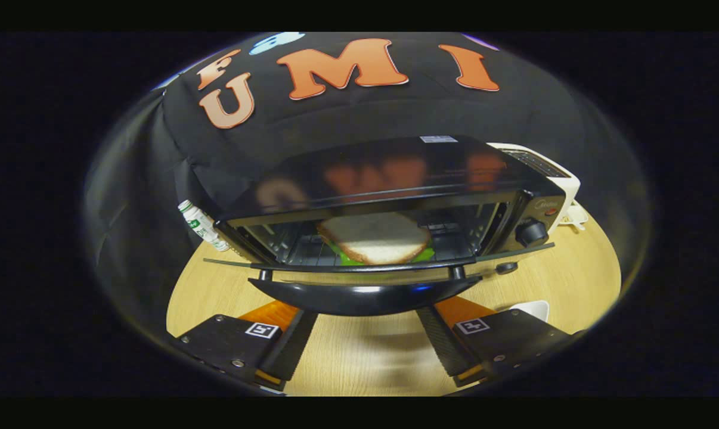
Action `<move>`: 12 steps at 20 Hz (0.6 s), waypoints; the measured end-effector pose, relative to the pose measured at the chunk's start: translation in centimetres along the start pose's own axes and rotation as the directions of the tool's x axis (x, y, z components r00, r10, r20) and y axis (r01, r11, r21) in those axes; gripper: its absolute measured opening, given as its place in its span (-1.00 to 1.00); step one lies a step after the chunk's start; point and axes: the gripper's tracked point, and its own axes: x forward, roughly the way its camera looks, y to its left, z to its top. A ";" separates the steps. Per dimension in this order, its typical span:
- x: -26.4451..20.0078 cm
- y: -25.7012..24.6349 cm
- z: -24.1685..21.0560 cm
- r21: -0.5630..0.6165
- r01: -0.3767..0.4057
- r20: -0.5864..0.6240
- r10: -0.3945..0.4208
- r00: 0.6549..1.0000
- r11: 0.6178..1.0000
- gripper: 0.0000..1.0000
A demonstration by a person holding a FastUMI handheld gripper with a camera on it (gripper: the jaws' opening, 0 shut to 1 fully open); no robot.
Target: Open the toaster oven, put the food inside, and close the toaster oven door.
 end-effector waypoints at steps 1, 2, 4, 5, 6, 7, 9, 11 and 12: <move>0.2 -0.1 0.7 0.003 0.004 0.011 -0.004 1.000 1.000 0.84; 0.5 -0.1 1.2 0.007 0.006 0.020 -0.006 1.000 1.000 0.84; 0.7 -0.4 2.3 0.012 0.013 0.039 -0.013 0.999 1.000 0.84; 0.8 -0.7 2.7 0.018 0.017 0.046 -0.018 0.999 1.000 0.84; 0.9 -0.8 3.3 0.026 0.016 0.052 -0.017 0.999 1.000 0.84; 1.2 -0.8 3.7 0.034 0.020 0.055 -0.021 0.998 0.999 0.84; 0.8 -0.8 3.4 0.022 0.022 0.031 -0.022 0.999 1.000 0.83; -0.1 -0.2 3.5 0.004 0.011 0.046 -0.011 0.999 1.000 0.85; -0.9 0.1 3.5 -0.005 0.005 0.047 -0.004 0.999 1.000 0.85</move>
